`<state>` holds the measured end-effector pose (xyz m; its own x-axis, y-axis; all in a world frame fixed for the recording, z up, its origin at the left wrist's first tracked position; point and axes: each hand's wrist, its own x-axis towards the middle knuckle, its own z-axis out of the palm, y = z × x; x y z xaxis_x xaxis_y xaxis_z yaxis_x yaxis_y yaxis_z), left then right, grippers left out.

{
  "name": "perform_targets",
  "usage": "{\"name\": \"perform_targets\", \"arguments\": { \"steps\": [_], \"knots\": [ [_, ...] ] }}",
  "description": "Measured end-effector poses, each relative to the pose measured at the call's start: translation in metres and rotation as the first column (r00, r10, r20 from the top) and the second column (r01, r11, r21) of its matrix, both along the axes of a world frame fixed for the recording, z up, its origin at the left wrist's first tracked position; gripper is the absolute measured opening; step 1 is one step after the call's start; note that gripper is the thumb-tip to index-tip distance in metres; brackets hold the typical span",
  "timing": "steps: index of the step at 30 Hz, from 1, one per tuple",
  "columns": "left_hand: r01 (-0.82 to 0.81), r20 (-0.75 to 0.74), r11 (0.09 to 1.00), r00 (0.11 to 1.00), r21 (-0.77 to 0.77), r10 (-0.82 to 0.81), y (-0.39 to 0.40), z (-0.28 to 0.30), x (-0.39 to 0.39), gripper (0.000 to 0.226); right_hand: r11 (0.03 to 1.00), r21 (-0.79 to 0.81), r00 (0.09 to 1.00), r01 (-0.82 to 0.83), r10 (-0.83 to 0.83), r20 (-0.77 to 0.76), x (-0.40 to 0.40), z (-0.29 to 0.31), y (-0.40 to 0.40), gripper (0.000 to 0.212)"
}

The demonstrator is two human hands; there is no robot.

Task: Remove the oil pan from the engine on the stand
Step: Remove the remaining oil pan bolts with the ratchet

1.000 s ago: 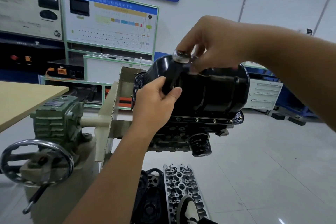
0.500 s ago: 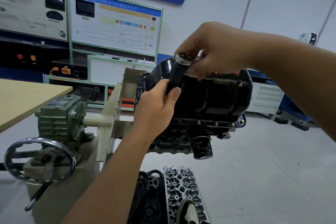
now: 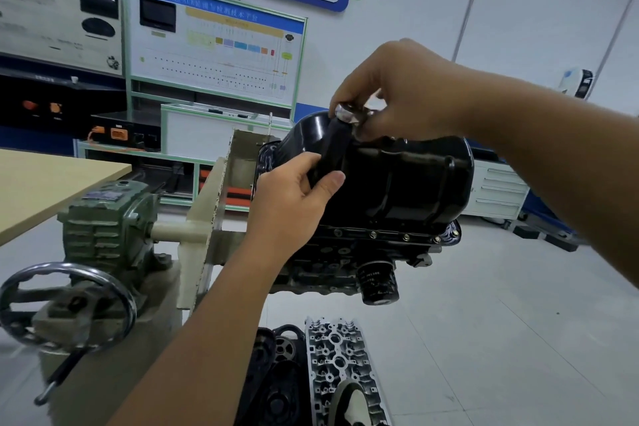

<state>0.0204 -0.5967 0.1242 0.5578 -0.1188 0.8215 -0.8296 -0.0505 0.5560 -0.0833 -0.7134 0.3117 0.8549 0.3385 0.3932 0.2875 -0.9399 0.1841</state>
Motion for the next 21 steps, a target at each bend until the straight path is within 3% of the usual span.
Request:
{"name": "perform_targets", "arguments": {
  "steps": [4, 8, 10, 14, 21],
  "knots": [
    [-0.11, 0.023, 0.994, 0.994, 0.015, 0.11, -0.001, -0.002, 0.002, 0.027, 0.999, -0.024, 0.998, -0.037, 0.039, 0.057, 0.0, -0.003, 0.0, 0.014],
    [-0.175, 0.009, 0.985, 0.985, -0.015, 0.175, -0.002, -0.001, 0.001, 0.018, 0.975, 0.221, 0.996, 0.012, 0.008, -0.089, -0.001, 0.004, 0.002, 0.03],
    [-0.108, -0.012, 0.994, 0.994, -0.027, 0.108, -0.001, -0.001, 0.003, 0.019, 0.973, 0.229, 0.992, 0.013, 0.017, -0.126, -0.001, 0.005, 0.002, 0.029],
    [0.136, -0.058, 0.99, 0.989, -0.043, -0.139, 0.005, 0.001, 0.002, 0.008, 0.999, 0.009, 0.996, -0.036, 0.037, -0.078, -0.001, 0.007, 0.007, 0.017],
    [0.118, -0.101, 0.992, 0.988, -0.035, -0.121, 0.011, 0.006, 0.004, 0.015, 0.997, 0.072, 1.0, 0.026, -0.025, -0.016, 0.004, 0.002, 0.016, 0.036]
  ]
}}
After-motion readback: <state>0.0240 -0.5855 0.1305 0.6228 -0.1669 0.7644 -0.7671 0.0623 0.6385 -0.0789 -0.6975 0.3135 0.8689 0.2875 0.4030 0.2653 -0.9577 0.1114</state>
